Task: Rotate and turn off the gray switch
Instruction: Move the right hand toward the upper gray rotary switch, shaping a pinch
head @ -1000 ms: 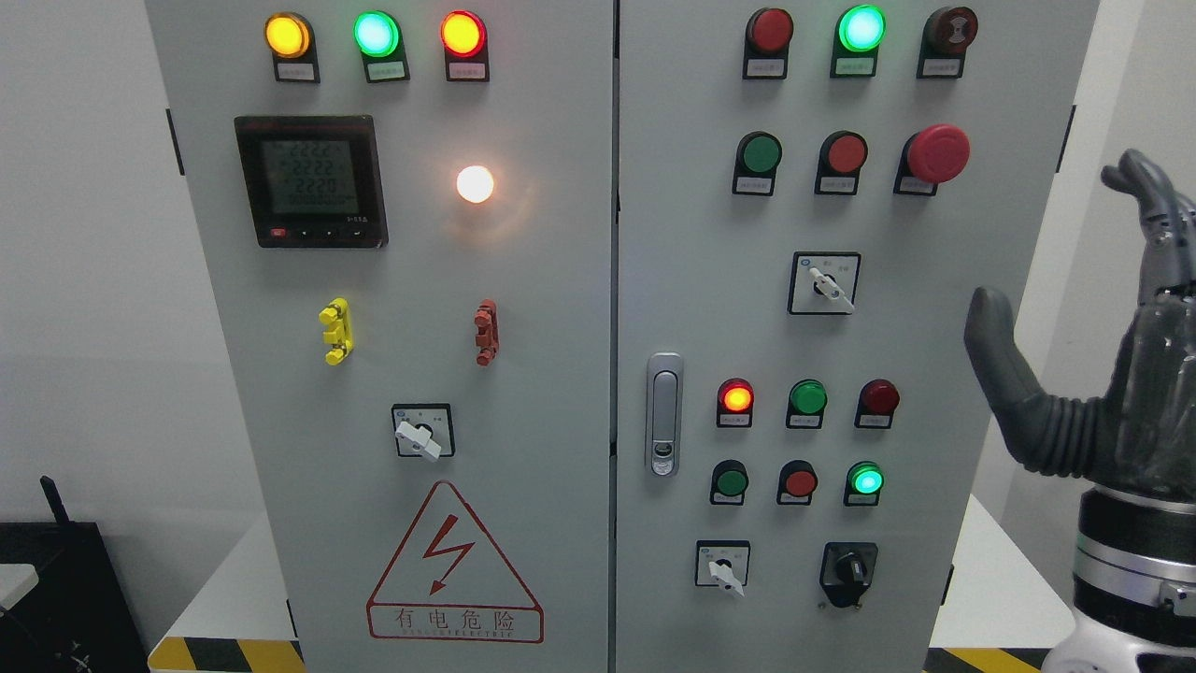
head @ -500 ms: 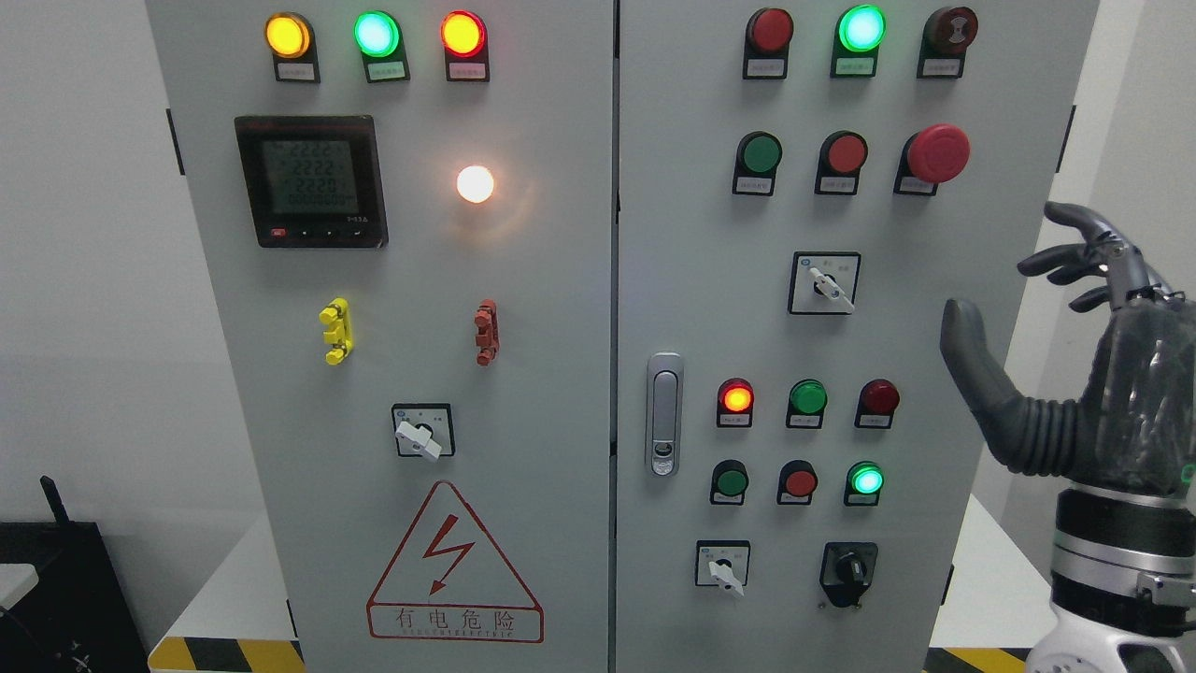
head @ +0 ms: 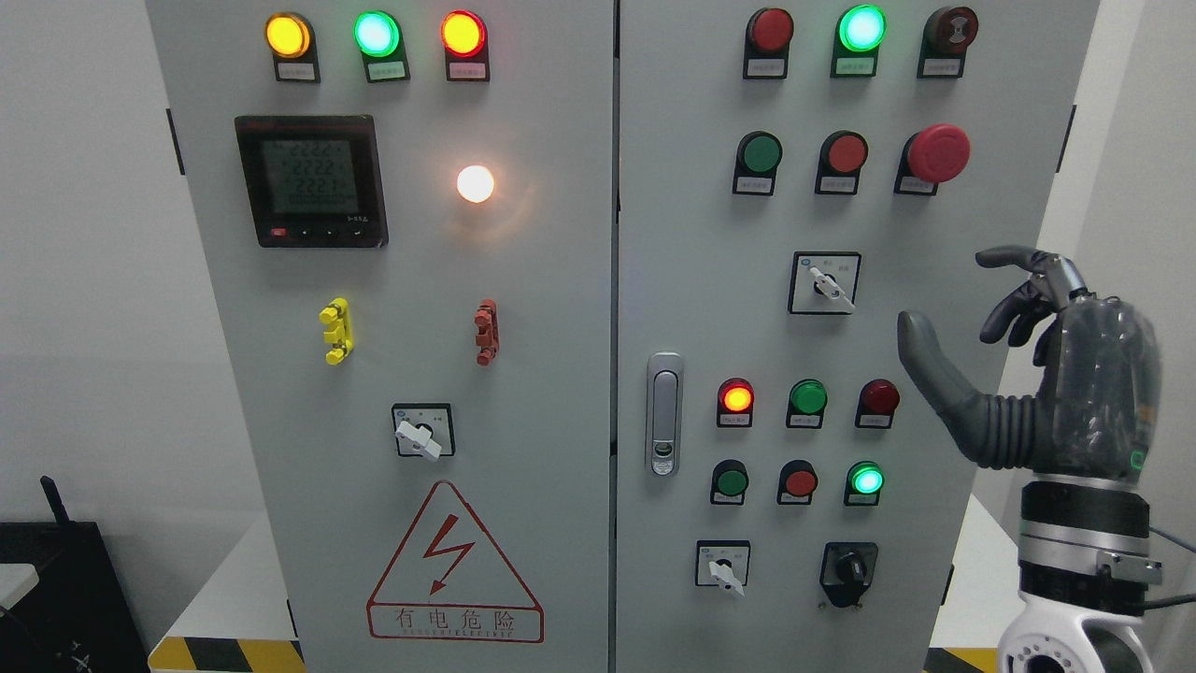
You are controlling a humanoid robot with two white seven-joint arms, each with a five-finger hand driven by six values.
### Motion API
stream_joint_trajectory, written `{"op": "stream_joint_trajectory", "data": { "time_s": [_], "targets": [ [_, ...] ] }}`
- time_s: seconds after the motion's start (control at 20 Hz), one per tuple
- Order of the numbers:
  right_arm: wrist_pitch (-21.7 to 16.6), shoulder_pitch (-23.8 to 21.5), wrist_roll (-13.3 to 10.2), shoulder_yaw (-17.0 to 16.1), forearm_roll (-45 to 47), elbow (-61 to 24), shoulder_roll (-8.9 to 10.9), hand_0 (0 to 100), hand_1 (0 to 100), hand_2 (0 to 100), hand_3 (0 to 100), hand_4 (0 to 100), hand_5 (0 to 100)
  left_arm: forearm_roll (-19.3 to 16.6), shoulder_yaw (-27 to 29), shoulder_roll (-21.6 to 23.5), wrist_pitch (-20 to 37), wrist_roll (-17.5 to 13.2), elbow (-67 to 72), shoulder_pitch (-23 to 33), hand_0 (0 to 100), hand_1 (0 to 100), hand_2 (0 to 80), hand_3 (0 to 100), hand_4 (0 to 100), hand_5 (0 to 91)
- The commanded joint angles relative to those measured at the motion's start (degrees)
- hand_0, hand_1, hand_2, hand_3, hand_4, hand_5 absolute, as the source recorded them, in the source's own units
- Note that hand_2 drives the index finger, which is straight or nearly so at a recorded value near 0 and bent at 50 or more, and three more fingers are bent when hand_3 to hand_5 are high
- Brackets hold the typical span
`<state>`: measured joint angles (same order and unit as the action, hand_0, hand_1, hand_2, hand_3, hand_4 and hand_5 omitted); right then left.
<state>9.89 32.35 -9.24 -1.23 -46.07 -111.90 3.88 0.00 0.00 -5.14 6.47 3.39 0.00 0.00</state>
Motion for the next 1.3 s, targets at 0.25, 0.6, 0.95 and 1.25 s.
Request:
{"op": "stream_joint_trajectory", "data": {
  "time_s": [0.25,0.6,0.95,1.25],
  "targets": [
    [0.31,-0.62,0.10,5.18,0.01,2.30,-2.12,0,45,40,98,100,100,1.14,0.44,-0.04,-0.05,-0.05,-1.40,-0.53,12,39,0.0,0,0,0.0],
    [3.91,0.08,-0.16,5.19,-0.25,4.41,-3.35,21,46,43,98,100,100,1.14,0.44,-0.04,-0.05,-0.05,-1.40,-0.53,12,39,0.0,0,0,0.0],
    [4.00,0.87,-0.43,5.28,-0.69,5.82,-4.58,12,45,49,98,100,100,1.14,0.44,-0.04,-0.05,-0.05,-1.40,-0.53,12,39,0.0,0,0,0.0],
    [4.61,2.54,-0.17,5.28,-0.69,7.05,-4.58,7,45,49,97,100,100,1.14,0.44,-0.04,-0.05,-0.05,-1.40,-0.53,12,39,0.0,0,0,0.0]
  ]
}}
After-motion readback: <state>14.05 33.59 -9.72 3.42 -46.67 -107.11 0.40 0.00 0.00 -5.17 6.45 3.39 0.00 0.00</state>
